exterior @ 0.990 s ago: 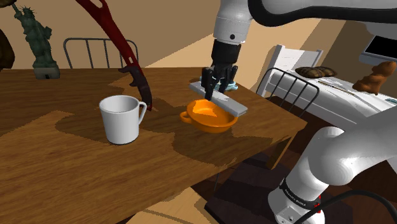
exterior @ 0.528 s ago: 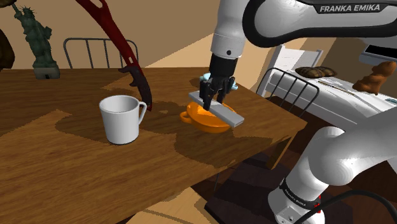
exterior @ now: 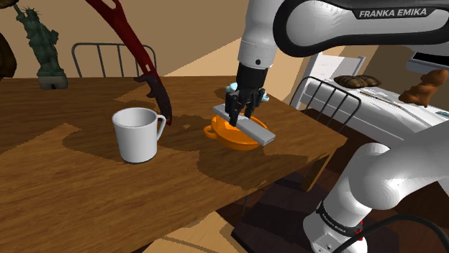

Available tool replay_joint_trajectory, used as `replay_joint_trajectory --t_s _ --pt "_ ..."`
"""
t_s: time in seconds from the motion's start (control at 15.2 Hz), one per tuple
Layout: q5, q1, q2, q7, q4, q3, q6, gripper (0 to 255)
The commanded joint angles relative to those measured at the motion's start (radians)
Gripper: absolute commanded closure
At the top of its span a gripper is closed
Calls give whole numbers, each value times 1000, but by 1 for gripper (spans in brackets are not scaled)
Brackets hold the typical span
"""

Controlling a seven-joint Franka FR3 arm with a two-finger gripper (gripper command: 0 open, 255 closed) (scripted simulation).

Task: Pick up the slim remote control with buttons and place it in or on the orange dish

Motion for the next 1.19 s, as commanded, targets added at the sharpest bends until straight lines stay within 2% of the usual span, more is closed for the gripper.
replay_joint_trajectory --t_s 0.0,0.33,0.59,1.12 --pt "0 0 0 0 -1 0 0 0" --pt "0 0 0 0 -1 0 0 0" --pt "-12 -6 10 5 134 -12 -125 0" --pt "-11 -6 10 5 134 -12 -125 0"
